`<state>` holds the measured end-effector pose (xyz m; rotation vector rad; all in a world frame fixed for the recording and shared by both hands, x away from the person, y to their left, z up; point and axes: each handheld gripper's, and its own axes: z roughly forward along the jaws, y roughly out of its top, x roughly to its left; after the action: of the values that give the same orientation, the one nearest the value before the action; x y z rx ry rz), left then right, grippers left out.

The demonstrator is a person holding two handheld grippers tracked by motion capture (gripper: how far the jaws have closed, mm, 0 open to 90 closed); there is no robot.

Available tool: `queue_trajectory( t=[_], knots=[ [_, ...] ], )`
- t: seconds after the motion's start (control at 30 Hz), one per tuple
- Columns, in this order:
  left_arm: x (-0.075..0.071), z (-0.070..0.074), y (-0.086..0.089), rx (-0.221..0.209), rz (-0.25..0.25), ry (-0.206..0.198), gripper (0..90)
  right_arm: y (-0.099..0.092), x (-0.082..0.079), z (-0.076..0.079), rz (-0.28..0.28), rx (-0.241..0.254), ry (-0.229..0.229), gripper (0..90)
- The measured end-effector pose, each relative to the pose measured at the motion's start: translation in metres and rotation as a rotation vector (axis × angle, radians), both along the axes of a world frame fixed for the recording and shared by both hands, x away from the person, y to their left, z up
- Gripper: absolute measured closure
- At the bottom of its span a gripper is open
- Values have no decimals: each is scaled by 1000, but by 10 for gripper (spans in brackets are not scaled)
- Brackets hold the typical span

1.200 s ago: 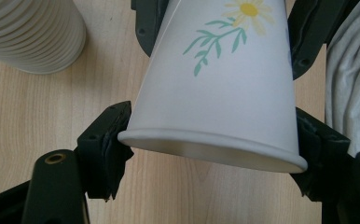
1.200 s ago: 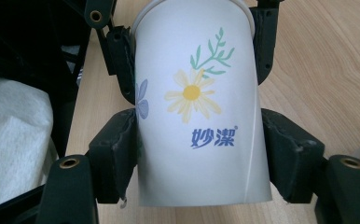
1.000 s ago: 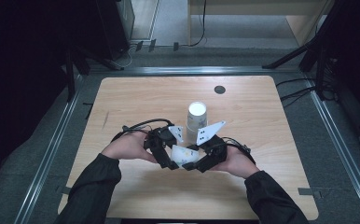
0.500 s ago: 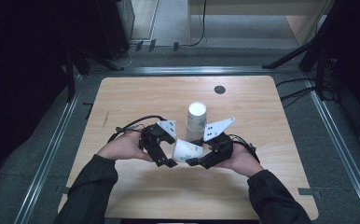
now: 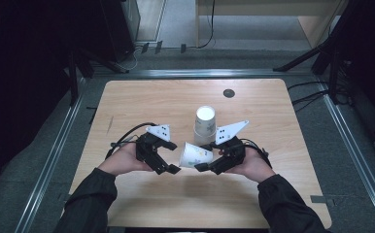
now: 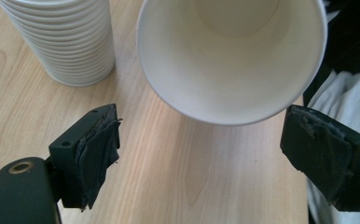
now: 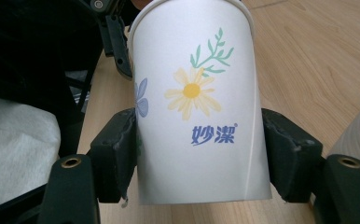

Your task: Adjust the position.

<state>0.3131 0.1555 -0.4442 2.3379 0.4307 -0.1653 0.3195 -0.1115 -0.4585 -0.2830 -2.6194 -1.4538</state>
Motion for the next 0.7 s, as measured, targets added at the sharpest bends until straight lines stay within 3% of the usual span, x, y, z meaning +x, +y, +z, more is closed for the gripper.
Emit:
queue_trajectory(
  t=[0.4,0.7],
  knots=[
    [-1,-7,-1,-132,25,25,129,4,0,-2,29,10,25,335],
    [-2,-9,-8,-159,-1,14,149,8,0,-4,51,17,40,334]
  ],
)
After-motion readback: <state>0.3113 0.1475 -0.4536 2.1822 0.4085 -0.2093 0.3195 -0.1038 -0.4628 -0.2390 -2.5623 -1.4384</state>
